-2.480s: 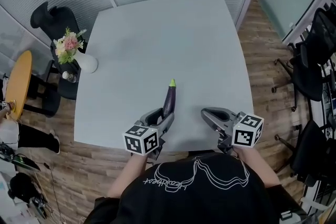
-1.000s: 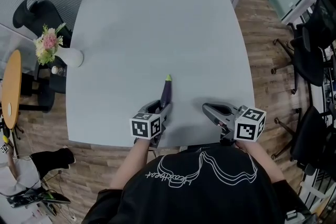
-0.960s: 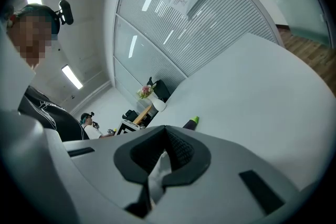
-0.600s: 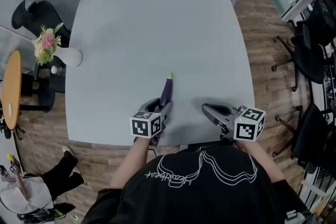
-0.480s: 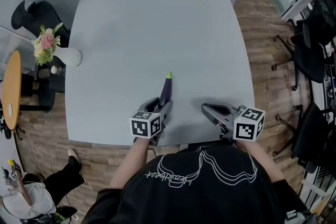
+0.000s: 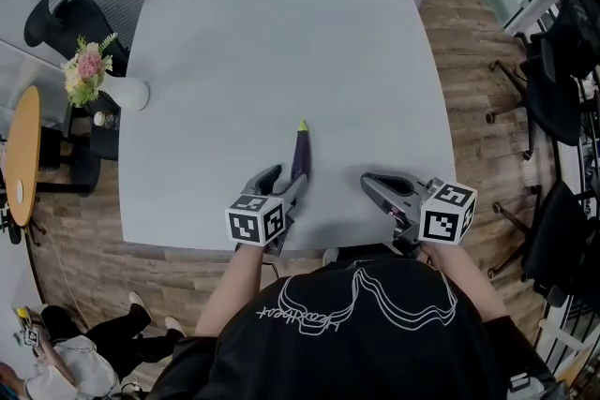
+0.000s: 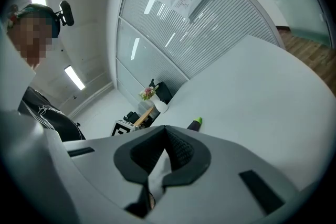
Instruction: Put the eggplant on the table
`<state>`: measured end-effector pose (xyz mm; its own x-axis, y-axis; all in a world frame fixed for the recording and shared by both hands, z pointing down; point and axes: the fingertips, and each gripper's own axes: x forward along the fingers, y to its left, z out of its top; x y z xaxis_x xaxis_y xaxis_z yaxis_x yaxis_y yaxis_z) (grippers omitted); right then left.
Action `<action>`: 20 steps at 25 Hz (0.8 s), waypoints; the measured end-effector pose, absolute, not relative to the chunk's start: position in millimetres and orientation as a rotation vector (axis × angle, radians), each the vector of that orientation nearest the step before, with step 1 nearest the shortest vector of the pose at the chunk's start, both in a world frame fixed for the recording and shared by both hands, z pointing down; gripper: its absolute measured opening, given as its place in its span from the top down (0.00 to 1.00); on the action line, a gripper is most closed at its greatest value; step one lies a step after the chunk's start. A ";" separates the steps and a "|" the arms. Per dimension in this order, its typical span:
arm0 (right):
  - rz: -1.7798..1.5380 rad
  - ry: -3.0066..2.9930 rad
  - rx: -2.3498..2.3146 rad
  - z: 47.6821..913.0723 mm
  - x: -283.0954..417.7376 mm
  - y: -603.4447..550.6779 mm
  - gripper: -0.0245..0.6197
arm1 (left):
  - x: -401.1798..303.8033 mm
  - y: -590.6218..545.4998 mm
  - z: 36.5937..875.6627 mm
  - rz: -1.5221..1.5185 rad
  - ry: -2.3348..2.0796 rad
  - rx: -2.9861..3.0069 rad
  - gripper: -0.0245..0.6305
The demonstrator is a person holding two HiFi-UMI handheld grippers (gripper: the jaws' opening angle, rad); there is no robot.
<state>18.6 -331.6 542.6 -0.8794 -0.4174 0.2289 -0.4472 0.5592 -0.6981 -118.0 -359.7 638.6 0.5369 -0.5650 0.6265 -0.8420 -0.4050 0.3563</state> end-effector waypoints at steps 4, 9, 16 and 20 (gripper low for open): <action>1.148 -2.775 0.764 532.1 16.8 -324.5 0.95 | -122.7 -350.4 616.9 0.518 -1.147 2.146 0.60; 1.059 -2.840 0.760 505.7 10.1 -308.8 0.95 | -121.5 -329.2 568.0 0.443 -1.110 2.222 0.60; 0.883 -2.924 0.720 460.7 -3.8 -281.9 0.95 | -112.9 -296.3 485.2 0.230 -1.050 2.329 0.64; 0.823 -2.963 0.714 441.7 -10.7 -267.8 0.95 | -102.1 -274.1 451.9 0.170 -0.979 2.410 0.70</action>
<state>-10.7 -267.8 441.7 -0.8976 -0.4284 0.1037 -0.4205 0.7618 -0.4929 -102.1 -274.1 451.9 0.7296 -0.6127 0.3037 -0.6793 -0.5981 0.4252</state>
